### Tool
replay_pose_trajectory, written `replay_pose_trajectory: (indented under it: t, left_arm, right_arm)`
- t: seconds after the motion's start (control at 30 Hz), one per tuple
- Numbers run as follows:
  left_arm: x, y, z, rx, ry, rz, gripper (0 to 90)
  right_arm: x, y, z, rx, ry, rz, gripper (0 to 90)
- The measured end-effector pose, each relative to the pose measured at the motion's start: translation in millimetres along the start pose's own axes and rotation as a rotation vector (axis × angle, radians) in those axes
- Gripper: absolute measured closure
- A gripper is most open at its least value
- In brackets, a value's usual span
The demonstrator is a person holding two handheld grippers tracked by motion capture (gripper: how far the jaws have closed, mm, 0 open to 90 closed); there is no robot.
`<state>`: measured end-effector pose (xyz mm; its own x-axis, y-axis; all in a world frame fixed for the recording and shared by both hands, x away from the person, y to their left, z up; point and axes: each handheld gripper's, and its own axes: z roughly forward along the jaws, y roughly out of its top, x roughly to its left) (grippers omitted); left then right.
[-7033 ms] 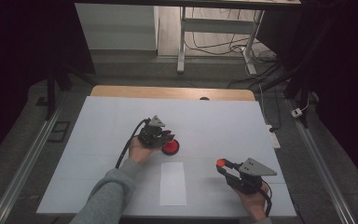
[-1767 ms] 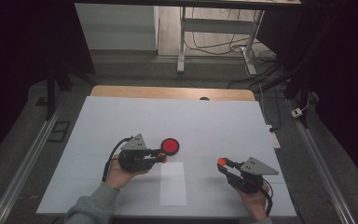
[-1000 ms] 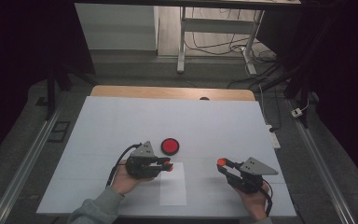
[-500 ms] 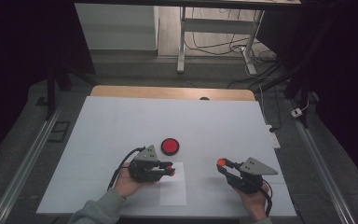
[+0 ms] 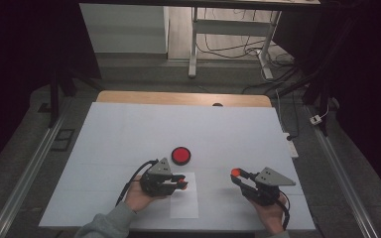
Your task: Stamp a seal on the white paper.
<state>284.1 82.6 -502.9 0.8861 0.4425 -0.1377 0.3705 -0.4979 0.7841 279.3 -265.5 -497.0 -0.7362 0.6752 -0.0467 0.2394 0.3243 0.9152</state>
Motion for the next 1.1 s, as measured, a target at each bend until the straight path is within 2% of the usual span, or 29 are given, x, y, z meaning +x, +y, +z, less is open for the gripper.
replay_pose_trajectory:
  t: [0.37,1.1]
  left_arm:
    - [-2.6,-4.5,9.9,0.044,0.009,0.017,72.0]
    - [-2.8,-9.1,18.2,0.072,0.029,0.026,72.0]
  right_arm:
    - [0.1,0.0,0.0,0.0,-0.001,-0.001,65.3]
    - [0.3,-0.2,0.6,0.002,0.001,-0.004,65.3]
